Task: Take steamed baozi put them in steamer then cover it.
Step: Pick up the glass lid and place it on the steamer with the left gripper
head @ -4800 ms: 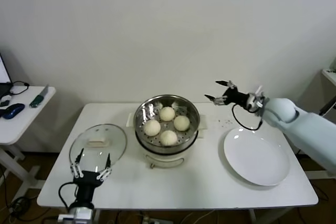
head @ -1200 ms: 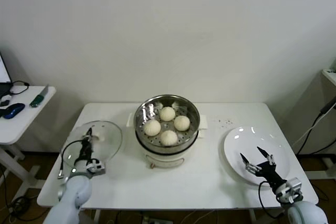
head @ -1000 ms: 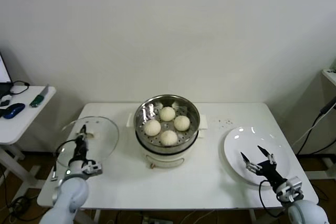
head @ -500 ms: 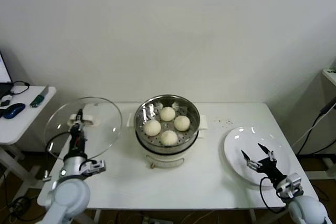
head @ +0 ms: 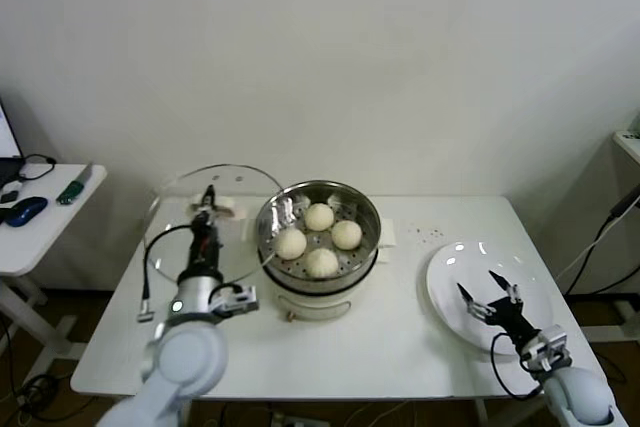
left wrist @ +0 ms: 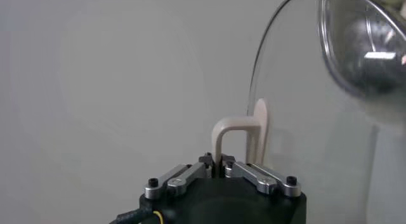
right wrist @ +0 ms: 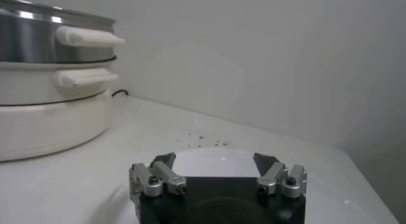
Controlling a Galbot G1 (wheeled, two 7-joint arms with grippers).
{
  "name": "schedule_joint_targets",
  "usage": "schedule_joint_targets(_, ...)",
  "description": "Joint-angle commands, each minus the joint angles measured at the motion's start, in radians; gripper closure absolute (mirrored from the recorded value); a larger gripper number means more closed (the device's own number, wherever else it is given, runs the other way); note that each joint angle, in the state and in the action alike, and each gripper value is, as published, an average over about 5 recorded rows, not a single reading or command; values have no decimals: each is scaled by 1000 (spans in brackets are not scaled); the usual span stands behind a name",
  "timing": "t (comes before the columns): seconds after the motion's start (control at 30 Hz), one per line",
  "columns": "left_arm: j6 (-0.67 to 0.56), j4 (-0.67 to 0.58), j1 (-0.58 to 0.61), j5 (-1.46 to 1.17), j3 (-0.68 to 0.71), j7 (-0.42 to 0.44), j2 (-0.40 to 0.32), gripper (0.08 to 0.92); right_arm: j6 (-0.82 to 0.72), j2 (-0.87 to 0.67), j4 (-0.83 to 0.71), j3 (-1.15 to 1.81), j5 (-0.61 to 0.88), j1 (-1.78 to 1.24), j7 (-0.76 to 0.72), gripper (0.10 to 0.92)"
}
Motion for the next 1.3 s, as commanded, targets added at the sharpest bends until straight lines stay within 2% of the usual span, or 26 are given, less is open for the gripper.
schedule_joint_targets(0.03,61,117,-185,142,200,137,-183,849,9,14,-35,11,-23,14,-5,203)
schedule_joint_targets(0.33,61,304,-232,191,229,118,-333,849,13,10,-30,38,-23,0,-6,203)
schedule_joint_targets(0.6,61,377,-238,189,246,88,-423,849,23,10,-25,53,-22,-11,-8,203)
schedule_joint_targets(1.3,61,445,-225,175,233,56,-437,849,43,13,-21,48,6,9,-12,203)
